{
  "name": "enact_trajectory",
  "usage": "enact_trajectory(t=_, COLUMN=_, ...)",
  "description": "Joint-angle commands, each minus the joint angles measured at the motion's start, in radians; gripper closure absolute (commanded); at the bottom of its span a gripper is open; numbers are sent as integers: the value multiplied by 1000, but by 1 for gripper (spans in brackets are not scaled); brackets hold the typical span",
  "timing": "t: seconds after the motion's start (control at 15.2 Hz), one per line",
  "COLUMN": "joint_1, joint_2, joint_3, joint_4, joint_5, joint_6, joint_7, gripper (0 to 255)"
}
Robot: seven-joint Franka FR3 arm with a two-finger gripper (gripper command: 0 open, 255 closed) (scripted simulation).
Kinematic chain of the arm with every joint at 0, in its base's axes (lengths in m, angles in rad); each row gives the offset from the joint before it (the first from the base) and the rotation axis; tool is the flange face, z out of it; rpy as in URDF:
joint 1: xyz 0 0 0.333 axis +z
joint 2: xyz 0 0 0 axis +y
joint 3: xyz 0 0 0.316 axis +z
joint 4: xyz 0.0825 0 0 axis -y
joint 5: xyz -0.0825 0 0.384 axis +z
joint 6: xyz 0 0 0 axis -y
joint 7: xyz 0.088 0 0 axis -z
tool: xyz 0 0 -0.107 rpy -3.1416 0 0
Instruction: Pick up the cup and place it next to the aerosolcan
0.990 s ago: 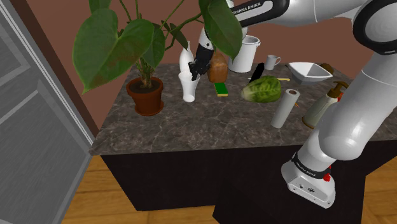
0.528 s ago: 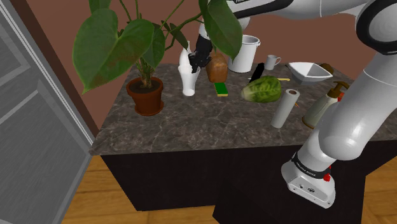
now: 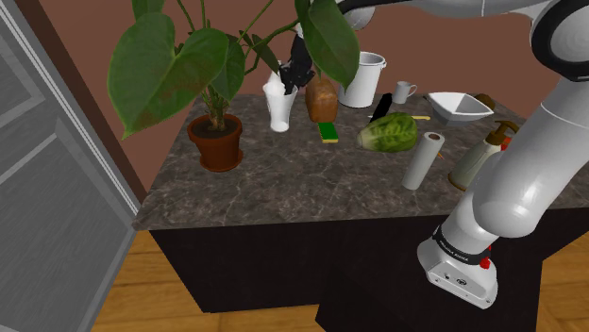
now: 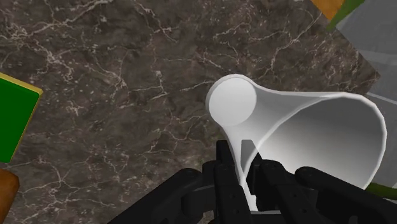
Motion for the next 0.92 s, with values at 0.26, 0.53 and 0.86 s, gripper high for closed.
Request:
enact_trajectory(t=0.26, joint_1=-2, joint_2=-7, joint_3=-2, joint_4=72, joint_5=-8, joint_6=-77, joint_7=17, gripper=255)
enact_trajectory(t=0.53, joint_1=-3, joint_2=-3, joint_3=-3, joint_4=129, joint_5=-12, joint_6=-129, joint_7=29, gripper=255)
enact_trajectory(t=0.86, joint_1=-4, joint_2=7, joint_3=-5, joint_4=208, joint_5=-16, joint_6=-197, joint_7=44, gripper=255)
